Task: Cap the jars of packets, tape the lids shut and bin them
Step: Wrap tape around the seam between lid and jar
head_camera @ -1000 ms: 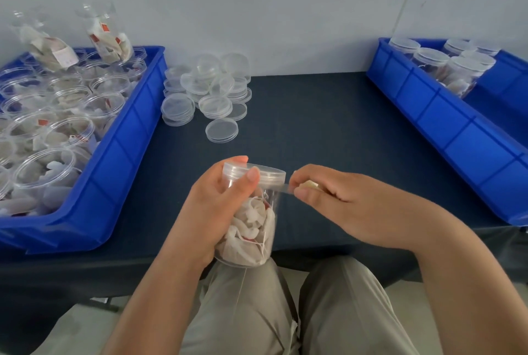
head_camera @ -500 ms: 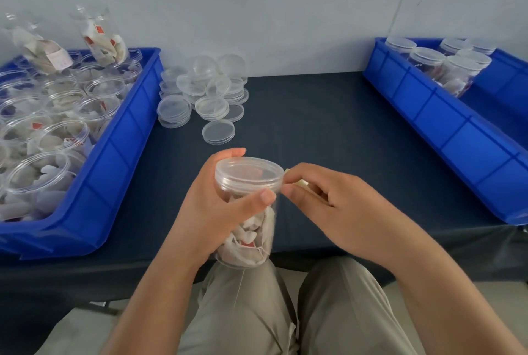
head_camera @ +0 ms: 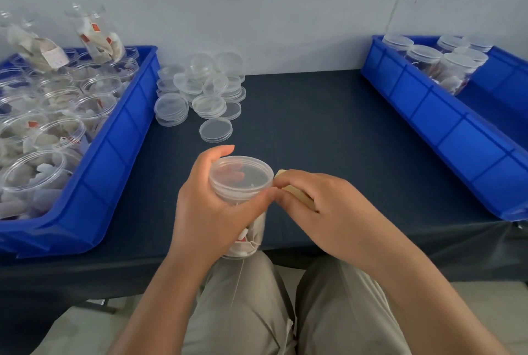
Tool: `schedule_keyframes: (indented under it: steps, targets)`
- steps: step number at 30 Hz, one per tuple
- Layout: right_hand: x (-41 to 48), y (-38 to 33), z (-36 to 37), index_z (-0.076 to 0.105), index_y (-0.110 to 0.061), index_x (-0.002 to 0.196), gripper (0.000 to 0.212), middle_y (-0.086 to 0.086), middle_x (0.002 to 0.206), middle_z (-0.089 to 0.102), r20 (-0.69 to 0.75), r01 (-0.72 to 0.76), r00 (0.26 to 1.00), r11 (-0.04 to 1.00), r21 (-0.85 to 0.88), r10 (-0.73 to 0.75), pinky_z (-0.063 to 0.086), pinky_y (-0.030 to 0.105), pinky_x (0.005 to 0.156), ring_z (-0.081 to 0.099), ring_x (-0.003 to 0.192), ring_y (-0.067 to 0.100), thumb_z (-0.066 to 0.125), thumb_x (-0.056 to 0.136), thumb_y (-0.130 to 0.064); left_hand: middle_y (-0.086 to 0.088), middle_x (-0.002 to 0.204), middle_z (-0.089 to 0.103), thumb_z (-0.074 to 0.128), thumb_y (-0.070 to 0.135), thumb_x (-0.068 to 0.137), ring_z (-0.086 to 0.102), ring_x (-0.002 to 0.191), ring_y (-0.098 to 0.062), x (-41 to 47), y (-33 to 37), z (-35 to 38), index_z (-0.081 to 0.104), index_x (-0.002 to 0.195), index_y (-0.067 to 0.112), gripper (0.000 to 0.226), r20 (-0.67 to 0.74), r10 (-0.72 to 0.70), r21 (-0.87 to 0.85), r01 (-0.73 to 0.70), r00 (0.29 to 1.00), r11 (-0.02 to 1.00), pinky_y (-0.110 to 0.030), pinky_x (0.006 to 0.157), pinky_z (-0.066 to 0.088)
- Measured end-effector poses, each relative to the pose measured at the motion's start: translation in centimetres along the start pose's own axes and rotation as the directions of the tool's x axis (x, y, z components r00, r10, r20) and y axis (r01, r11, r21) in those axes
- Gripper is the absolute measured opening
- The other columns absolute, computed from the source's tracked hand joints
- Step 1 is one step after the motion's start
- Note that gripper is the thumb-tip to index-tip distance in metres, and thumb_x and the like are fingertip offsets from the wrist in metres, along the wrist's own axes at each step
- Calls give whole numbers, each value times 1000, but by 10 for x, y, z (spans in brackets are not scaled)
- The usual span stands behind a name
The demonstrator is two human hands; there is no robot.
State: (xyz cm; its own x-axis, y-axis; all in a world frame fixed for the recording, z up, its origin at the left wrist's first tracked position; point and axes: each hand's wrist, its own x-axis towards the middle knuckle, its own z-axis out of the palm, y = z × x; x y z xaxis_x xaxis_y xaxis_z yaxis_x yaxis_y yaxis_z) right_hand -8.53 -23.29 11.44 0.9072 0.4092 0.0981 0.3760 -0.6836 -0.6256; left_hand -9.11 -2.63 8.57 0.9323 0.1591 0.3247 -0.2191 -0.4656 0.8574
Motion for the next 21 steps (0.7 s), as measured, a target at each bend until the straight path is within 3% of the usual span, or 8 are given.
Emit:
schedule_keyframes:
  steps: [5, 8, 13, 18, 21]
  targets:
    - [1, 9, -3, 69, -45, 122, 25, -40, 89, 63, 87, 37, 995, 994, 101, -46, 39, 1, 78, 60, 87, -15, 46, 112, -45, 45, 121, 55, 80, 80, 61, 56, 117, 16, 2, -3, -2, 51, 136, 47, 87, -32, 47, 37, -45, 998, 998, 2, 84, 43]
    - [0, 9, -6, 70, -44, 125, 28, -46, 93, 62, 102, 63, 992, 993, 100, -73, 37, -3, 81, 59, 88, -20, 46, 114, -39, 45, 121, 56, 80, 81, 60, 56, 116, 16, 3, -6, -3, 51, 136, 49, 87, -34, 49, 50, -47, 998, 998, 2, 82, 44]
    - [4, 12, 0, 69, -41, 119, 25, -8, 100, 71, 74, 37, 997, 999, -21, -36, 49, 29, 79, 64, 95, 12, 44, 112, -42, 43, 121, 56, 84, 78, 60, 57, 116, 15, 1, -8, 1, 51, 132, 51, 83, -35, 50, 81, -47, 998, 996, -1, 83, 46]
    - [4, 8, 14, 64, -37, 98, 19, -13, 76, 59, -64, -4, 998, 998, -62, 0, 46, 30, 66, 58, 79, 13, 50, 108, -29, 35, 119, 61, 80, 85, 58, 60, 111, 10, -2, -6, 8, 52, 133, 48, 88, -86, 55, 172, -39, 995, 984, -19, 86, 52]
    - [8, 6, 21, 61, -40, 94, 20, -13, 73, 53, -102, -49, 994, 987, -153, 33, 46, 32, 61, 55, 74, 14, 48, 106, -29, 30, 117, 63, 76, 87, 58, 58, 107, 7, -1, -4, 12, 50, 134, 48, 90, -99, 50, 255, -23, 994, 967, -13, 84, 44]
